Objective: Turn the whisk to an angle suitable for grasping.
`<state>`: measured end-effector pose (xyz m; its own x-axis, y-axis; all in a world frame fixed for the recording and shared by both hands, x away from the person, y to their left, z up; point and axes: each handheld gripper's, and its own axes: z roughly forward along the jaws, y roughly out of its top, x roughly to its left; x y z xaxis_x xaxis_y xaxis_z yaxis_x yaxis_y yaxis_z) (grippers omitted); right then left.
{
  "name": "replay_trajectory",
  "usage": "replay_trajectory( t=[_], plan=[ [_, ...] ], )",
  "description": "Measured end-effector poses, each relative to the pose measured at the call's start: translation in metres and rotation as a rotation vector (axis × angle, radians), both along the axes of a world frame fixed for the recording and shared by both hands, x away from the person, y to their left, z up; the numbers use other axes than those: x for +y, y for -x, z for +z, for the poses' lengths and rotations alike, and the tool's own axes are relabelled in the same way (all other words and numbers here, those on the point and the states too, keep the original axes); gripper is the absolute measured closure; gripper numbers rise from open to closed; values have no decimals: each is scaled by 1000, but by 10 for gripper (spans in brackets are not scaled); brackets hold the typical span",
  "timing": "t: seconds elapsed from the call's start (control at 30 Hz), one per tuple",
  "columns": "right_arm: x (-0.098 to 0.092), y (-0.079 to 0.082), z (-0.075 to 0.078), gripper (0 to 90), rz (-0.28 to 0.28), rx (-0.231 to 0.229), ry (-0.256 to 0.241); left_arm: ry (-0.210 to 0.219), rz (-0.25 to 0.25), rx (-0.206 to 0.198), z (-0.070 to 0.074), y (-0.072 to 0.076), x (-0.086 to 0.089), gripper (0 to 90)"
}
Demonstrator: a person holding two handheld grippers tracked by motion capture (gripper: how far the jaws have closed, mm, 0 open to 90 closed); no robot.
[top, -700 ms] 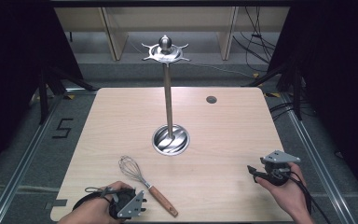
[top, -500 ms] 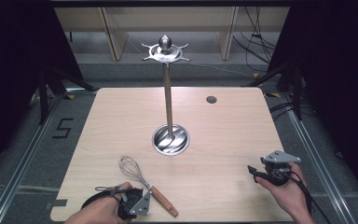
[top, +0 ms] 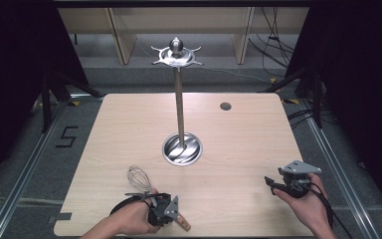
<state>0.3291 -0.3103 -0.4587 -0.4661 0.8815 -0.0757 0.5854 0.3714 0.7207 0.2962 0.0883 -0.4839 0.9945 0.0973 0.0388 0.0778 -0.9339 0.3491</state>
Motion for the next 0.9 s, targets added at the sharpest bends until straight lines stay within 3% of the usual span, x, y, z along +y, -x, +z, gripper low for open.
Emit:
replay_trajectory(
  t=[0.27, 0.4, 0.53, 0.6, 0.73, 0.77, 0.87, 0.9],
  plan=[
    [-2, -2, -1, 405, 18, -15, 16, 9, 8, -11, 0, -13, -10, 891],
    [0, 0, -2, 405, -9, 9, -4, 25, 27, -15, 0, -22, -21, 891],
    [-4, -3, -3, 405, 32, -15, 14, 17, 23, -21, 2, -30, -32, 891],
    [-3, -1, -3, 404, -1, -6, -3, 36, 26, -32, 2, -36, -41, 891],
    [-4, -1, -3, 404, -12, 12, -10, 67, 34, -41, 3, -44, -49, 886],
    [-6, -4, -5, 404, 21, -15, 5, 74, 40, -37, 4, -45, -50, 881],
    [-7, -3, -5, 404, 8, -8, 8, 90, 37, -38, 5, -46, -51, 850],
    [-8, -3, -6, 404, 0, 2, -1, 97, 15, -58, 11, -47, -51, 824]
  ],
)
